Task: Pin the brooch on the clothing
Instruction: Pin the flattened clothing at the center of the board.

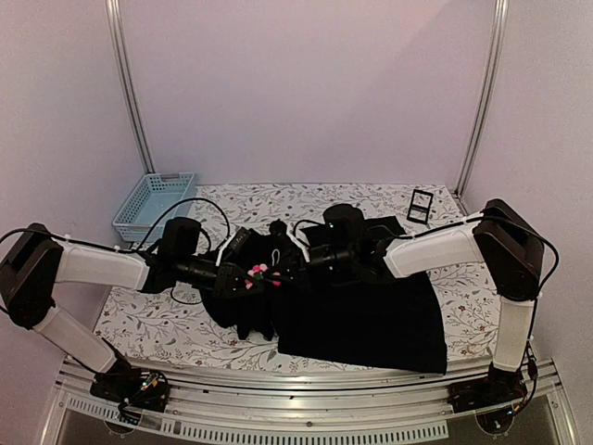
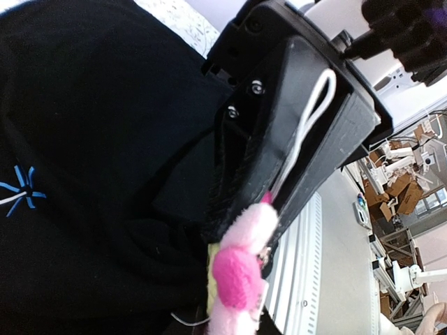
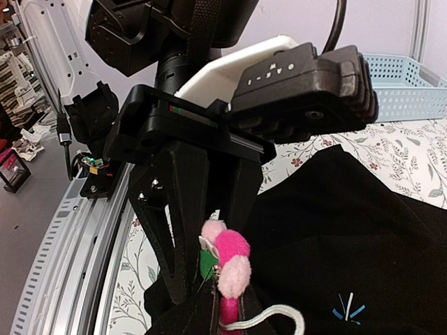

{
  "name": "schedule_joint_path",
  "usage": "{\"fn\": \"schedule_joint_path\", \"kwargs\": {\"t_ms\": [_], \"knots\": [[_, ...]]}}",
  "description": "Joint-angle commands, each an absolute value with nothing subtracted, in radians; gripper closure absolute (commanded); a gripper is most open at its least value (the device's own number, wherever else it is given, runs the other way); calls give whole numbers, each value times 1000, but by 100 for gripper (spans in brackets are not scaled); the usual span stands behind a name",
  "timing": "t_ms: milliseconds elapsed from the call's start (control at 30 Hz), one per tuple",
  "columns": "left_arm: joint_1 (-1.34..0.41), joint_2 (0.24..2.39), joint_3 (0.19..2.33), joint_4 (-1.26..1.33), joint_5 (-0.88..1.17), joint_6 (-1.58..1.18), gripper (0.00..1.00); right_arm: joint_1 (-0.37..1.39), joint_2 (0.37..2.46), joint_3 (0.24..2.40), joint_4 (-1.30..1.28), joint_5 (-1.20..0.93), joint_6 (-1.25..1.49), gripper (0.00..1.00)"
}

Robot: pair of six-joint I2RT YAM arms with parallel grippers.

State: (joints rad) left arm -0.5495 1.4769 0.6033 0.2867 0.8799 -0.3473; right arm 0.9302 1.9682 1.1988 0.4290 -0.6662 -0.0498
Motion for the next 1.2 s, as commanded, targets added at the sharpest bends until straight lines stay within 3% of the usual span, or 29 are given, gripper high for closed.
{"fn": "schedule_joint_path", "kwargs": {"t_ms": [0,200,300,367,500,833,933,1167], "knots": [[-520,1503,650,348,759,-367,83,1030,1937,1228,448,-800,-75,100],[-518,1503,653,346,761,-354,82,1029,1935,1220,454,-795,-71,100],[-516,1499,652,336,772,-345,94,1030,1933,1211,466,-793,-58,100],[-514,1495,647,335,787,-342,95,1027,1929,1195,484,-790,-45,100],[-514,1484,631,348,811,-323,85,1006,1925,1154,541,-795,13,100],[-515,1495,615,440,857,-395,84,1004,1936,1154,562,-802,46,100],[-514,1496,613,454,849,-394,75,1004,1946,1152,566,-802,59,100],[-515,1490,610,443,822,-405,77,1000,1955,1139,570,-782,87,100]]}}
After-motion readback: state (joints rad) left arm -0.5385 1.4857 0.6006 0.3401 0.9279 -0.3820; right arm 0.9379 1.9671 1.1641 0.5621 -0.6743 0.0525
